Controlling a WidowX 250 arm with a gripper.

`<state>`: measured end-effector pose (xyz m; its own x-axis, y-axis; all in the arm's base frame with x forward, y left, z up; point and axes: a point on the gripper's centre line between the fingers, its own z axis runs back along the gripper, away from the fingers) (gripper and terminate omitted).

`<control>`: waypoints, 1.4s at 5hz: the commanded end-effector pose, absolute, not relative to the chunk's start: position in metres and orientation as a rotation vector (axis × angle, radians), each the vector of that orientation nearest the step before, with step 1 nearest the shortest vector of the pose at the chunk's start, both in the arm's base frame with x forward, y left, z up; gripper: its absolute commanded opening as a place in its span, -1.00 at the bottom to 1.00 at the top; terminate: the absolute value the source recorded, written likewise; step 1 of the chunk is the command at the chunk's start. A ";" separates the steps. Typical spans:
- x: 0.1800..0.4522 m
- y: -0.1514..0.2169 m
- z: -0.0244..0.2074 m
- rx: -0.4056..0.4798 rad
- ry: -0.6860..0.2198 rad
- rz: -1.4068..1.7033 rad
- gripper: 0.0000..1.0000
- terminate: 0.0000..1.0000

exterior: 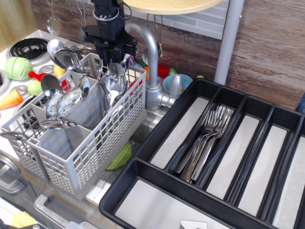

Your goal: Put fork from basket to tray

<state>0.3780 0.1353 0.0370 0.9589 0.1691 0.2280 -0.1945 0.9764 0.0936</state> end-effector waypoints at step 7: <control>0.355 0.002 0.255 0.058 -0.187 0.362 -1.00 -1.00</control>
